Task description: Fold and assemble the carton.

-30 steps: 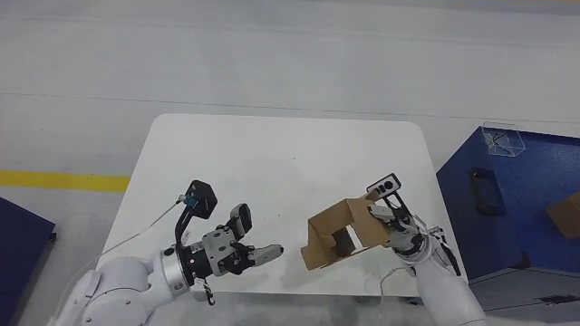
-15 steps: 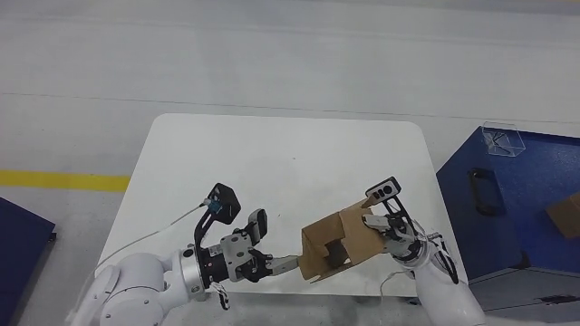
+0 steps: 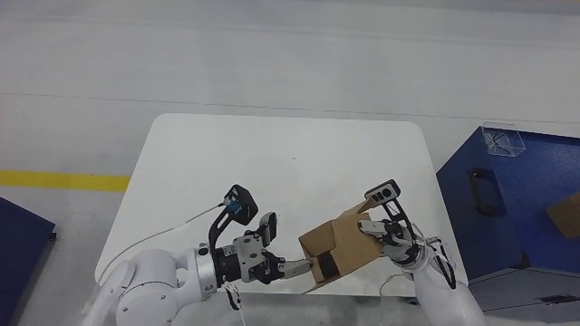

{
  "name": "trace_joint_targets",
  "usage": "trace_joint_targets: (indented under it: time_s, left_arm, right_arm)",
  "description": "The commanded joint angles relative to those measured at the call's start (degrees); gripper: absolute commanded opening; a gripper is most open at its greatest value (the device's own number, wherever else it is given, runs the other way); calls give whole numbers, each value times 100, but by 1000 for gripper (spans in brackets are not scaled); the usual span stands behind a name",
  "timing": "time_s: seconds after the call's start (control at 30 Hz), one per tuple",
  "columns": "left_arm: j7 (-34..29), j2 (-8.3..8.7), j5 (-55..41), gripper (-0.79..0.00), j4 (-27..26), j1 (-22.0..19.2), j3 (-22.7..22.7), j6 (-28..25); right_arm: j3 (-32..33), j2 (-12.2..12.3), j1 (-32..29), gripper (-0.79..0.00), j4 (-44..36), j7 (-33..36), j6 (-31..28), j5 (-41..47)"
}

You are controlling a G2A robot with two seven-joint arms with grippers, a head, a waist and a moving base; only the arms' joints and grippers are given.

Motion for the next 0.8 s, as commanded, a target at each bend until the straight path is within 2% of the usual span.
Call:
trace_joint_targets:
  time_s: [0.0,0.37,0.77]
  left_arm:
    - [0,-6,27,0,36,-43,62,32]
    - [23,-20,106,0,161,-203,199,248]
    - [433,51,-110,0,-90,127,-446,240]
  right_arm:
    - [-5,-3,4,-785,5,-8,-19,-16]
    - [106,6,-21,-785,-47,-146,-333,-265]
    - [294,18,-14,-785,-105,-471,-1016,-750]
